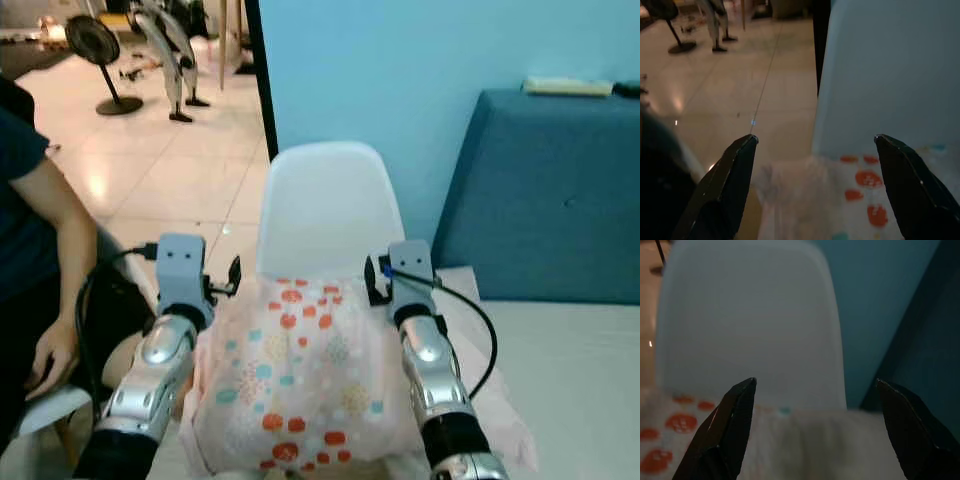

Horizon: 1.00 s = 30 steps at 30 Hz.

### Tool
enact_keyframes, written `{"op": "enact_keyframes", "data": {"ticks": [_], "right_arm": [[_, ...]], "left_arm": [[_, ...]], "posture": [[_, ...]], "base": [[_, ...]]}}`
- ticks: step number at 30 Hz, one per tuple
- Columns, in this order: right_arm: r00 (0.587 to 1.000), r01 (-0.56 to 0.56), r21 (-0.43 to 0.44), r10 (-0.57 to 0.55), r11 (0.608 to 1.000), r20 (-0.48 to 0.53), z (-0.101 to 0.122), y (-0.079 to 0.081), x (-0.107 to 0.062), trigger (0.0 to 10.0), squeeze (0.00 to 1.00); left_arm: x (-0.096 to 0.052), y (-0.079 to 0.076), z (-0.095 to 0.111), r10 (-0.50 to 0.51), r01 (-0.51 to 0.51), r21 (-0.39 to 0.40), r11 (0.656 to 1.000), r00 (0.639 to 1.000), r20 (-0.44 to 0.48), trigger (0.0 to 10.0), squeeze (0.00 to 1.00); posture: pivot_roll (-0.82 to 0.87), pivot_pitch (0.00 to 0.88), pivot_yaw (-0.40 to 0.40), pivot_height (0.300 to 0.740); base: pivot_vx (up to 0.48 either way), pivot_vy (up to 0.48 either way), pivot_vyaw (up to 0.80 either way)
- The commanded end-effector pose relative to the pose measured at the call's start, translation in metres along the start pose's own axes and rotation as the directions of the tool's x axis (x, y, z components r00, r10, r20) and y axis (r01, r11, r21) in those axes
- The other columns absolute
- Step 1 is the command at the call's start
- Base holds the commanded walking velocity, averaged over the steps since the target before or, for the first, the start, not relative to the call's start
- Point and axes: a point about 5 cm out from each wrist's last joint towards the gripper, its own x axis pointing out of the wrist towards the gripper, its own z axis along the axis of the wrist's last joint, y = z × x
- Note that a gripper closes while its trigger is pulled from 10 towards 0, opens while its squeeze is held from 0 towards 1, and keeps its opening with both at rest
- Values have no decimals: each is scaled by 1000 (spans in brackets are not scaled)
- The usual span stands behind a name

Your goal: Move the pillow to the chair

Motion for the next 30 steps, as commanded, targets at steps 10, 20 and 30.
{"op": "enact_keyframes", "data": {"ticks": [10, 20, 30], "right_arm": [[978, 16, -19, -20, 1000, -209, -45, -3, -16, 10000, 0], [948, -37, 43, 49, 998, -315, -67, -4, -29, 10000, 0], [945, -78, 37, 86, 996, -314, -66, 7, -29, 10000, 0]], "left_arm": [[-11, 14, -36, 37, -32, 36, 999, 989, -140, 10000, 0], [-26, 7, -57, 38, -31, 40, 999, 981, -192, 10000, 0], [-23, 9, -55, 47, -43, 30, 999, 986, -159, 10000, 0]], "posture": [[-32, 50, -2, 740], [-30, 32, -19, 740], [-32, 60, -6, 740]], "base": [[0, 0, 0], [0, 0, -80], [0, 0, -800]]}}
